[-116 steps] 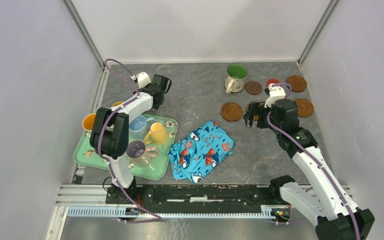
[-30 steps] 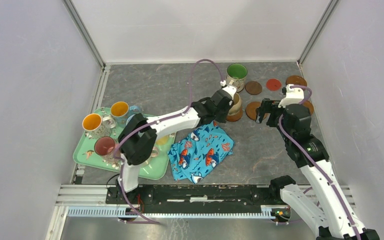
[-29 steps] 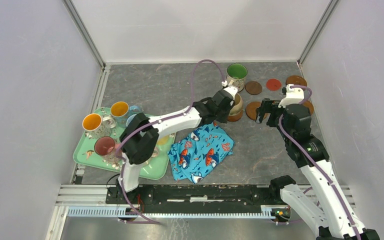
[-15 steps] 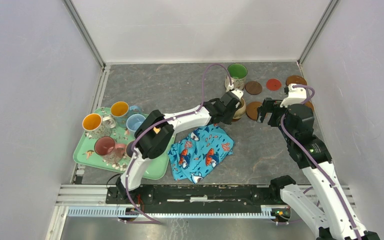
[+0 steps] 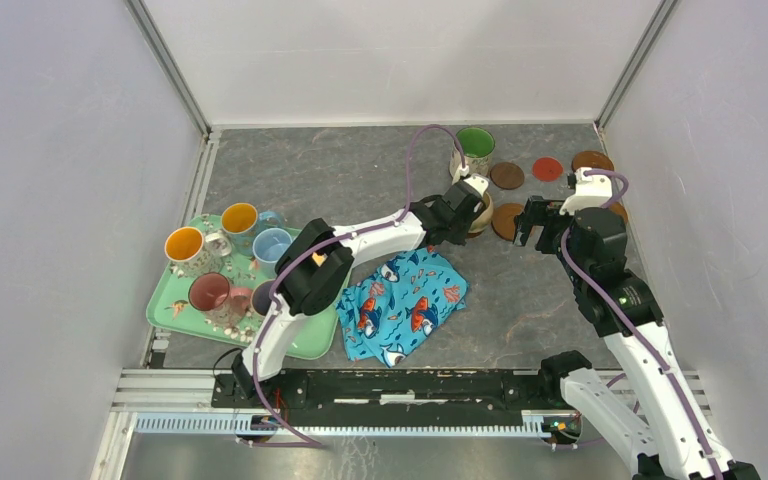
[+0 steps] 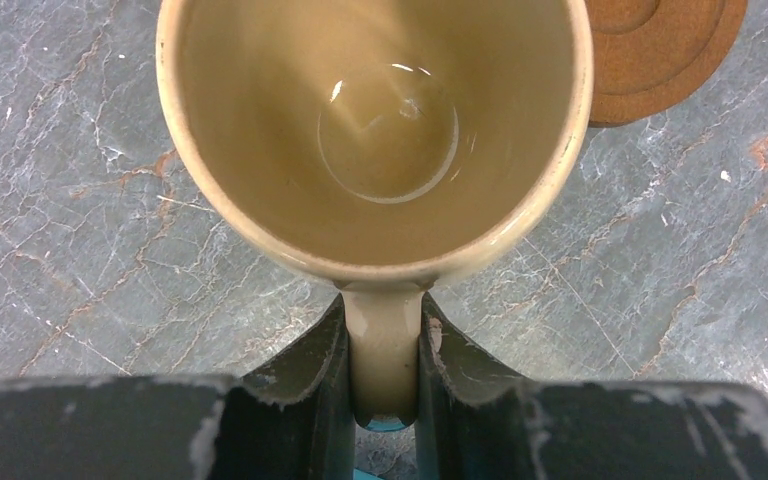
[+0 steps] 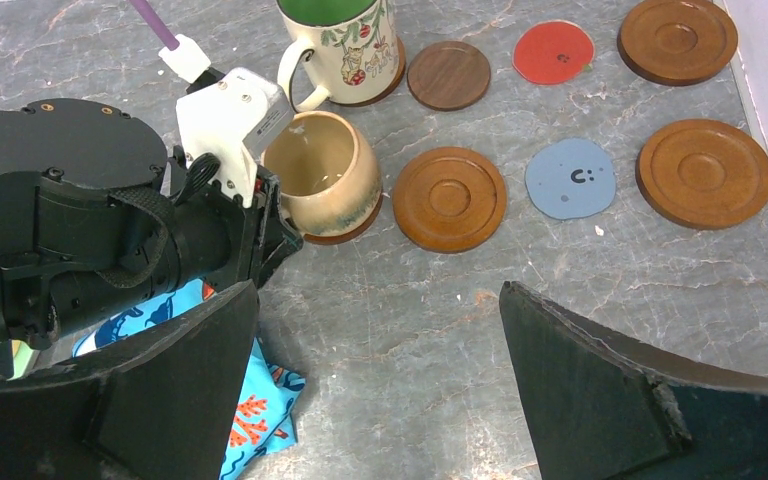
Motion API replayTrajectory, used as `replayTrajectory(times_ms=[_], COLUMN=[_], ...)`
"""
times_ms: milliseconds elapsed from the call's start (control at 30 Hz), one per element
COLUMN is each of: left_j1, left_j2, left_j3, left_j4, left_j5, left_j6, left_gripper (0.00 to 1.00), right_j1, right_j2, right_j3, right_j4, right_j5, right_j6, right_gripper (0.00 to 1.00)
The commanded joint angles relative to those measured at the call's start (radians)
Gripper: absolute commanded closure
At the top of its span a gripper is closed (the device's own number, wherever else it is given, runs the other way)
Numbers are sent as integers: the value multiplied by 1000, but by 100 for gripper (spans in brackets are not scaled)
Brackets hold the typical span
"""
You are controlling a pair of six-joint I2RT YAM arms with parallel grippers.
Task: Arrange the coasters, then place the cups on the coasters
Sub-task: Place the cup on the coaster.
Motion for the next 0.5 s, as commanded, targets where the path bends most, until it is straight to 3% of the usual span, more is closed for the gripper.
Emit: replayTrajectory(times_ms=[0,467], left_j1=[9,11], left_j2=[1,-33], left_j3=[59,43], left_j4=[80,77], left_j5=[-30,-52], left_j6=[57,89], left_gripper=[98,98], right_j1=[4,5], right_j2=[3,11], right_j3=[29,14], right_j4=[2,7], right_j5=[9,5], right_j6=[-15,-12], right_gripper=[2,2])
